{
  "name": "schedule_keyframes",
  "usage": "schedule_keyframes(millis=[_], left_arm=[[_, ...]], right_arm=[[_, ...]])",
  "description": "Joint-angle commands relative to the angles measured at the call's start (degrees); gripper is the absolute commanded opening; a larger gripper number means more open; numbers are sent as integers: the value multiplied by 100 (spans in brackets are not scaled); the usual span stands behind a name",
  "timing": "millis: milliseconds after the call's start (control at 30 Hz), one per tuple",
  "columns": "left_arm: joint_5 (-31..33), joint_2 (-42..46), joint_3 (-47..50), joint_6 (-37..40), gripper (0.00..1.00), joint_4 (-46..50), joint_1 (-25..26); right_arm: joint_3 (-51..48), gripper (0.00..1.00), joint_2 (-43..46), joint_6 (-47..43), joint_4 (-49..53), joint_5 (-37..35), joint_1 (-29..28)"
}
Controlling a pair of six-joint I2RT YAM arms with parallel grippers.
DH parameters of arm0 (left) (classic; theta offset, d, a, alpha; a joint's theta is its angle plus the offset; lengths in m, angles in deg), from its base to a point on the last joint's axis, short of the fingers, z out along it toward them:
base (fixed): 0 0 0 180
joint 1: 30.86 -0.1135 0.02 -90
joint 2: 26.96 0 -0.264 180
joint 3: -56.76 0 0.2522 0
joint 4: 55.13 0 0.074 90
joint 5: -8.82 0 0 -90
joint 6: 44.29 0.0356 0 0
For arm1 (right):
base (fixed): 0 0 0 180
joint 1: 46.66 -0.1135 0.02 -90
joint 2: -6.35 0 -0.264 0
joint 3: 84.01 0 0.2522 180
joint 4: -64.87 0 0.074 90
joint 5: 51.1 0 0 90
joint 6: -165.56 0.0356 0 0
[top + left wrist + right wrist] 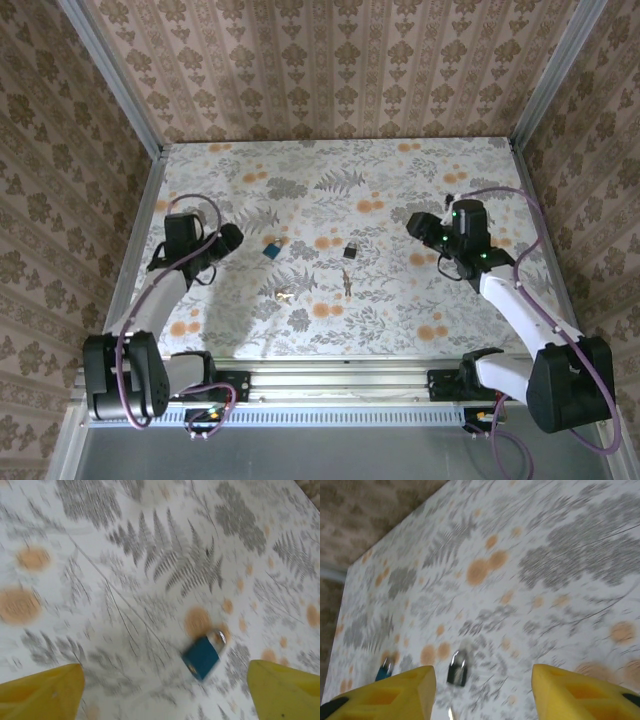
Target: Unlock with the key
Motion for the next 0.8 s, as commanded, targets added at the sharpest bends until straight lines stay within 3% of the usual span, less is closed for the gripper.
schedule_keyframes(millis=[0,133,400,767], left_arm=[[-409,436,135,-175,76,1052,201],[-352,748,248,-380,60,1566,538],[169,379,355,-933,38,1715,1868],[635,-583,166,-1452,34,1354,2858]], right_arm=[[172,52,42,-92,736,120,-459],[-17,52,24,-22,878,-251,-1019],[-59,44,116,137,1258,-746,-2029],[-175,43,-103,381,1072,-951,-2714]])
